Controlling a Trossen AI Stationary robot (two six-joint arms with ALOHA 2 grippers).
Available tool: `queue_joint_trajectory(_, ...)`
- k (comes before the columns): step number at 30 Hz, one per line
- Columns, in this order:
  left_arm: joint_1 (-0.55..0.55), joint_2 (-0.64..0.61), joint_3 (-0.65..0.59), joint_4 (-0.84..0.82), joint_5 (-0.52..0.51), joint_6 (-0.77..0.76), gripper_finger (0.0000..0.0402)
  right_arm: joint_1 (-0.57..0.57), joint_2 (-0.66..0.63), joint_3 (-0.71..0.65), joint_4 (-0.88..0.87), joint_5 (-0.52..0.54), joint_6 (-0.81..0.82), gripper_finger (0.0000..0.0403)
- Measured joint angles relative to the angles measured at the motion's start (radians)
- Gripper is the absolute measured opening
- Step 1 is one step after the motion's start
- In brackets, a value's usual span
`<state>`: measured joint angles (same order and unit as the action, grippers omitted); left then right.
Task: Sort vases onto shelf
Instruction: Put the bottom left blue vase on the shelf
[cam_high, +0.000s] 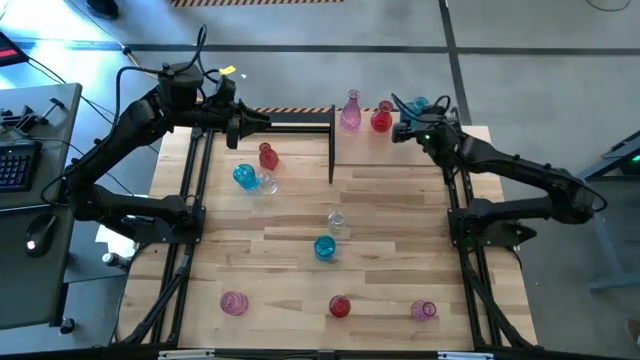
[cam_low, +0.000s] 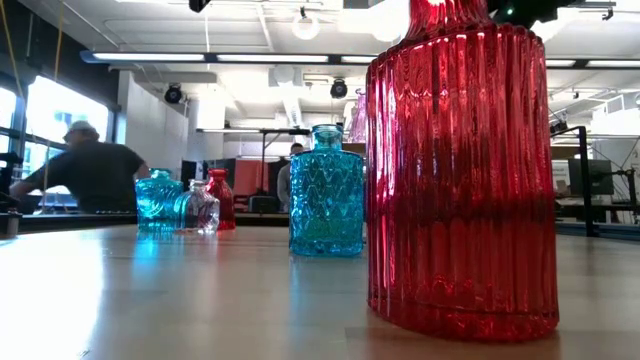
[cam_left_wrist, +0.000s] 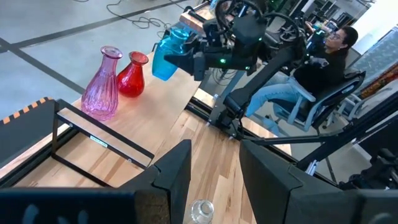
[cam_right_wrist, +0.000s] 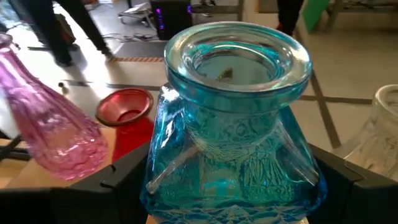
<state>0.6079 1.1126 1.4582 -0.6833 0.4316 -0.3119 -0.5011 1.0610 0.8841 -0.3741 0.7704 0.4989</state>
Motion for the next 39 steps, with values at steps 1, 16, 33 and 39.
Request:
queue_joint_trajectory(1, 0.000, 0.000, 0.000, 0.000, 0.000, 0.000, 0.0127, 0.000, 0.008, 0.000, 0.004, 0.010, 0.002, 0.0287)
queue_joint_trajectory(16, 0.000, 0.000, 0.000, 0.000, 0.000, 0.000, 0.0127, -0.003, 0.106, 0.000, 0.053, 0.071, 0.086, 0.0287)
queue_joint_trajectory(33, 0.000, 0.000, 0.000, 0.000, 0.000, 0.000, 0.0127, -0.003, 0.156, 0.001, 0.017, 0.152, 0.148, 0.0287)
queue_joint_trajectory(39, 0.000, 0.000, 0.000, 0.000, 0.000, 0.000, 0.0127, -0.009, 0.172, 0.001, 0.021, 0.158, 0.157, 0.0287)
